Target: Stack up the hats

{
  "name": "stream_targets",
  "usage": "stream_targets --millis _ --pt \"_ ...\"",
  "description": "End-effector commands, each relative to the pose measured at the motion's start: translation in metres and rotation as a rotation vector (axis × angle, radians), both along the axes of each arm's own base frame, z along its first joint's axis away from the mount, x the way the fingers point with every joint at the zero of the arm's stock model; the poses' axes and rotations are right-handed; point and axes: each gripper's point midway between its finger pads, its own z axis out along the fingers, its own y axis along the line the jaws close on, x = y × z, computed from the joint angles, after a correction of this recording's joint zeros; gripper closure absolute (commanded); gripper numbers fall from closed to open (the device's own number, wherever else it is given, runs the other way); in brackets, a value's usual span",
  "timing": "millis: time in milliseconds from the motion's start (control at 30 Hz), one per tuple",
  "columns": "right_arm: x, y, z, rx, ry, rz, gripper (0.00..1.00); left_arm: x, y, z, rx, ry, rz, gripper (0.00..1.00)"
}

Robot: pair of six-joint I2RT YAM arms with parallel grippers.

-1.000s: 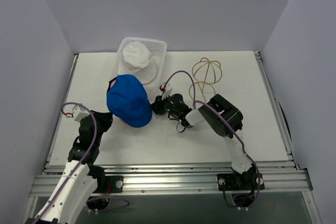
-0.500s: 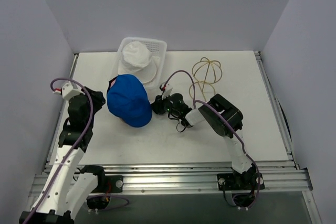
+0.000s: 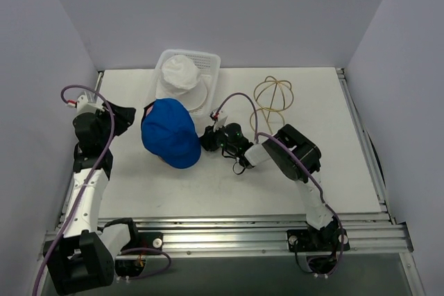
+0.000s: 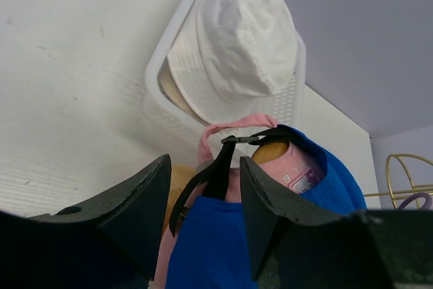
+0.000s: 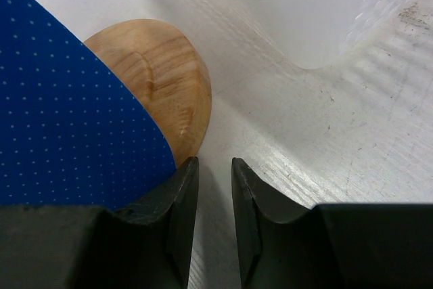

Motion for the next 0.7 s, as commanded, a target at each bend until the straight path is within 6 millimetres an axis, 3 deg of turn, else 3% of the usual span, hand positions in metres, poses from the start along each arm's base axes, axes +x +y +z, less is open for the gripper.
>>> stream_targets --millis 0,400,667 --pt "0.001 0.011 0.019 0.024 -0.046 0.027 0.77 0.010 -0.017 0.021 -0.005 -0.114 -0.115 0.47" --pt "0.001 0.007 0.018 0.011 -0.048 0.019 0.77 0.026 -0.025 -0.002 -0.003 -0.087 -0.185 0.47" --pt "0.002 0.007 0.017 0.006 -0.047 0.020 0.77 0.024 -0.027 -0.024 0.004 -0.059 -0.207 0.47"
